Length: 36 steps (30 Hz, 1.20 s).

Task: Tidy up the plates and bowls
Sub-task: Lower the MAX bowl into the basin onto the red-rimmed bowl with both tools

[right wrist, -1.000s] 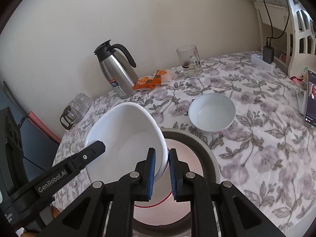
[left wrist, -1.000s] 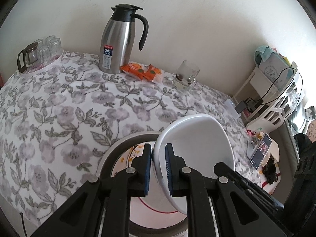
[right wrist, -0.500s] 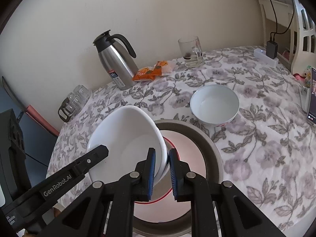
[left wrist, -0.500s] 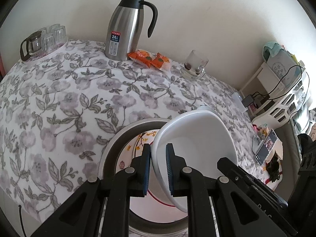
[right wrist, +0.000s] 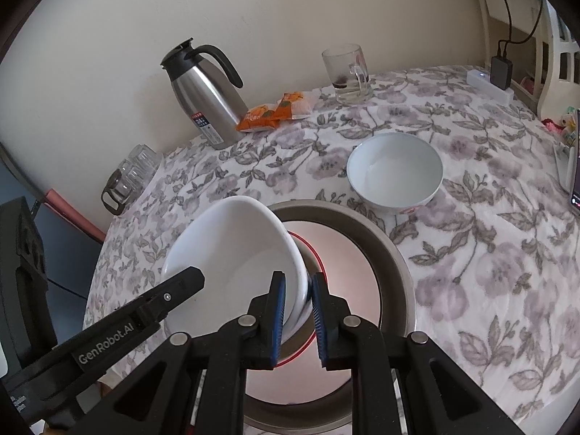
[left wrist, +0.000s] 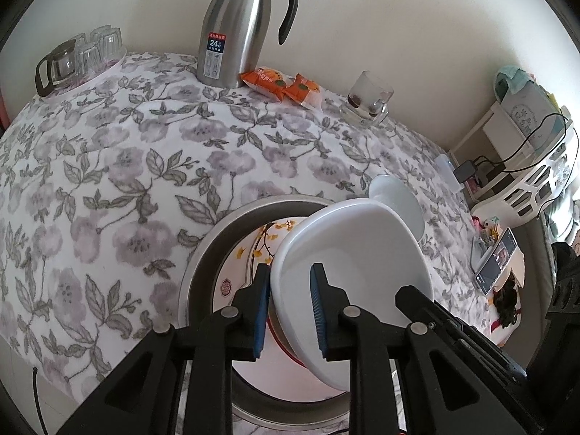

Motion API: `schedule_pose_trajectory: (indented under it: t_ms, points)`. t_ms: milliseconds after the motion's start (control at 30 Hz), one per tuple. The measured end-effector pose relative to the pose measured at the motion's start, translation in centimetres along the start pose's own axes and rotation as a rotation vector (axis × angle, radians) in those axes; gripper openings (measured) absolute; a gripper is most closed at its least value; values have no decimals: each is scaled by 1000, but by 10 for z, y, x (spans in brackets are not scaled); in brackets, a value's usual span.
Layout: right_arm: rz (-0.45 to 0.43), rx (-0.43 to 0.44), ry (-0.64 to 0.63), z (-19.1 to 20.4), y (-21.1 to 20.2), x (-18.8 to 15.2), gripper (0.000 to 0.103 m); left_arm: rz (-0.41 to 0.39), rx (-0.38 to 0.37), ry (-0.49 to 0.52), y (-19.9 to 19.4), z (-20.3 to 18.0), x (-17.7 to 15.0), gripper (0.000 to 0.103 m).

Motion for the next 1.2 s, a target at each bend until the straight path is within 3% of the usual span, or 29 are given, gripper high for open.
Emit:
schedule_pose_trajectory:
  t_ms: [800,1200]
  points:
    - [37,0,25,-7,11,-4,18,18,6,7,6,0,-1,21]
    - [49,43,26,-9,11,-3,19,20,69,31,11,0,-2,21]
Point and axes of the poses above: each gripper's, at about its wrist camera, not at the fingertips, and y roughly the way its jaws point, z to its left, x to its top, the point moved 6 cm from there along y, roughly the way its jaws point, and after that the axes turned 5 degrees about -x, right-handed, at the moved point
